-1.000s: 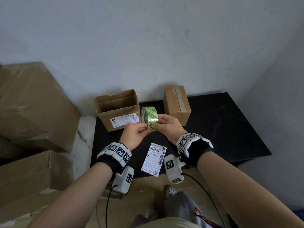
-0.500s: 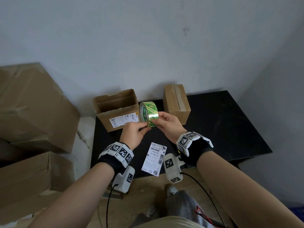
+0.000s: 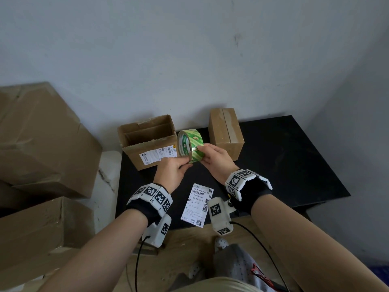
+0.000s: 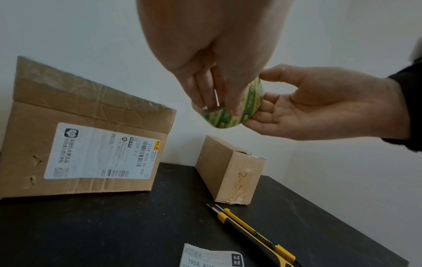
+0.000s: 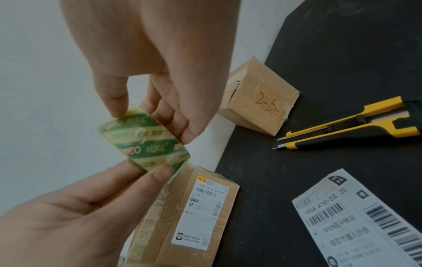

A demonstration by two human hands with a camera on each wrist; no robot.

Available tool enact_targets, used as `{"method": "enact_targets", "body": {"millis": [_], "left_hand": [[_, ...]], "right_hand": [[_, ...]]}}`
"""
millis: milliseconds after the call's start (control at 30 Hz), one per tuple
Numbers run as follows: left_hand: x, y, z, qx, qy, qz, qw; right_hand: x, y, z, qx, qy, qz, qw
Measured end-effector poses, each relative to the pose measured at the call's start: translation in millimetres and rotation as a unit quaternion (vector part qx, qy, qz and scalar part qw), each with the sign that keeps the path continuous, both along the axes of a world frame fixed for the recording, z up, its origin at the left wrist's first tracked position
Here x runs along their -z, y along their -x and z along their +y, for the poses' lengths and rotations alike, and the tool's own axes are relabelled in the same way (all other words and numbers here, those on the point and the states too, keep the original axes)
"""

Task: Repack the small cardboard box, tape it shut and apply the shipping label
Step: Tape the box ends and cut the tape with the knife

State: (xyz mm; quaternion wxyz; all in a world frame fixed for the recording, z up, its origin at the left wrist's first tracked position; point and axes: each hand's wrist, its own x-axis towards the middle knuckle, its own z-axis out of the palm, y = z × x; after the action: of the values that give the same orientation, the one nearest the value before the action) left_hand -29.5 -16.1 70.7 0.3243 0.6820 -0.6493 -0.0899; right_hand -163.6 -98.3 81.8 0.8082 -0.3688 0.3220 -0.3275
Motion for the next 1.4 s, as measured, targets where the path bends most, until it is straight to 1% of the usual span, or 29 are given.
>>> {"method": "enact_targets", "body": {"millis": [233,367,467,633,767,1100,1233,1400], "left_hand": [[3.8,-1.2,-2.6,0.002,0.017,-0.013,1.000],[2.1,0.6,-4.0,0.021,0.031,-0.029,0.999],[1.4,1.7,-3.7,0.024,0.039,-0.036,0.998],[-0.8,4.6,-1.2,0.024,0.042,-0.044,0.998],[-0.5,4.8,-0.5,0.029,0.038,-0.047,0.998],[-4.0,2.0,3.5,0.024,0.064,0.010,0.998],[-4.2,-0.7,4.0,0.022,0.076,0.020,0.997],[-3.7,-3.1,6.6,0.028,0.074,-0.015,0.997]], "right_hand": [[-2.0,3.3,-1.7,-0.027,-0.007,-0.032,0.999],[-1.0,2.5,-2.3,-0.008,-0.016,-0.029,0.999],[-2.1,4.5,-3.0,-0.013,-0.019,-0.034,0.999],[1.7,6.3,-0.1,-0.021,0.030,-0.030,0.999],[2.1,6.8,1.7,-0.017,0.041,-0.023,0.999],[-0.4,11.9,4.6,-0.054,0.106,-0.013,0.993],[-1.9,10.2,6.9,-0.053,0.077,-0.043,0.995],[-5.8,8.1,5.6,-0.041,0.018,-0.064,0.997]]}}
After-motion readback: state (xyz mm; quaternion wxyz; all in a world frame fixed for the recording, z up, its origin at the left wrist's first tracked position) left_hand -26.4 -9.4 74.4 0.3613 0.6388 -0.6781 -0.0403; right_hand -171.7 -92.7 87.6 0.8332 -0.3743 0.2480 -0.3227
